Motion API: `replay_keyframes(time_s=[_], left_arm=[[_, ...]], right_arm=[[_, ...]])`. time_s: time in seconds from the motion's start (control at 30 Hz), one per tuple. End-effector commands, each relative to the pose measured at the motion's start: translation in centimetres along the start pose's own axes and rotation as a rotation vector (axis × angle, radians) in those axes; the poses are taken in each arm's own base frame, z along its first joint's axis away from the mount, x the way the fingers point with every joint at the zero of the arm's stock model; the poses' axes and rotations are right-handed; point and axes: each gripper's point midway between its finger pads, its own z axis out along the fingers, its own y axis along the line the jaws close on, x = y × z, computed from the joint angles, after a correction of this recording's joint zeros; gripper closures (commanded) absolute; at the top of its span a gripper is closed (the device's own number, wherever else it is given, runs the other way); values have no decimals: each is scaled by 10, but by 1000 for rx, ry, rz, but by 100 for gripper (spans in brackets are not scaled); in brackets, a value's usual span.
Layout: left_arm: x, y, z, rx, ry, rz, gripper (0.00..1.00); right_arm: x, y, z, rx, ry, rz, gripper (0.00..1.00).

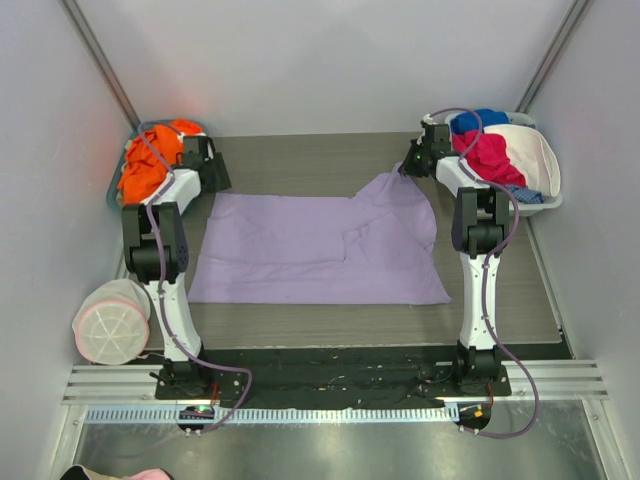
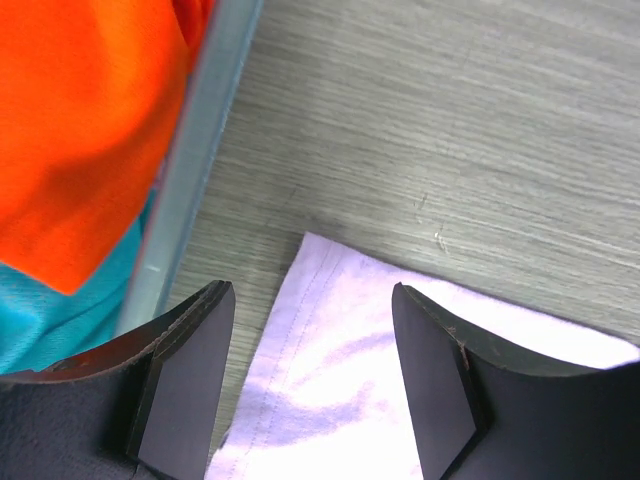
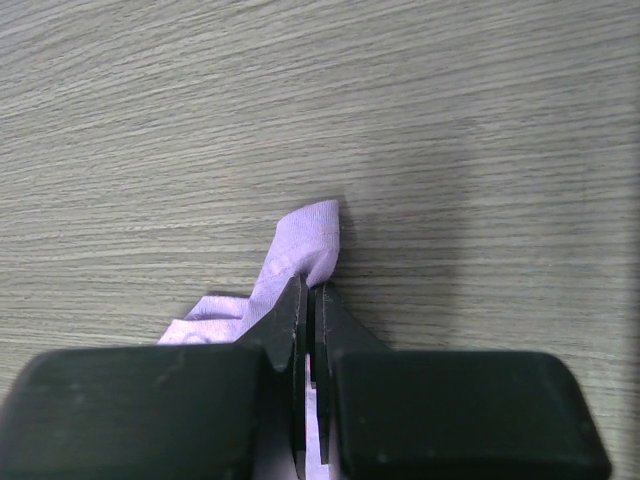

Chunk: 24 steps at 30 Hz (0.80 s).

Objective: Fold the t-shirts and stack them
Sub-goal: Fold the tshirt

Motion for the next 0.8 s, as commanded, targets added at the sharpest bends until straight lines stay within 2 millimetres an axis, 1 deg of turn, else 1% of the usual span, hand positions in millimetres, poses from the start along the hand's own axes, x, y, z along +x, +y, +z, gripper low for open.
replay_keyframes(time_s=[0.0,0.03,0.13,0.47,0.77], left_arm=[[-31,4,-18,-4,-75,-18,31],[-28,5,-16,-6,-74,-18,31],[-13,9,-8,-18,-43,-11,32],[7,11,19,-36,8,0,40],[25,18,37,-66,51,12,41]], right_arm=[[5,-1,4,-7,24,8,99],[4,-1,3,-7,24,9,99],[3,0,3,-9,22,8,99],[2,-1,5,-12,21,11,99],[1,-2,5,-17,22,16,99]])
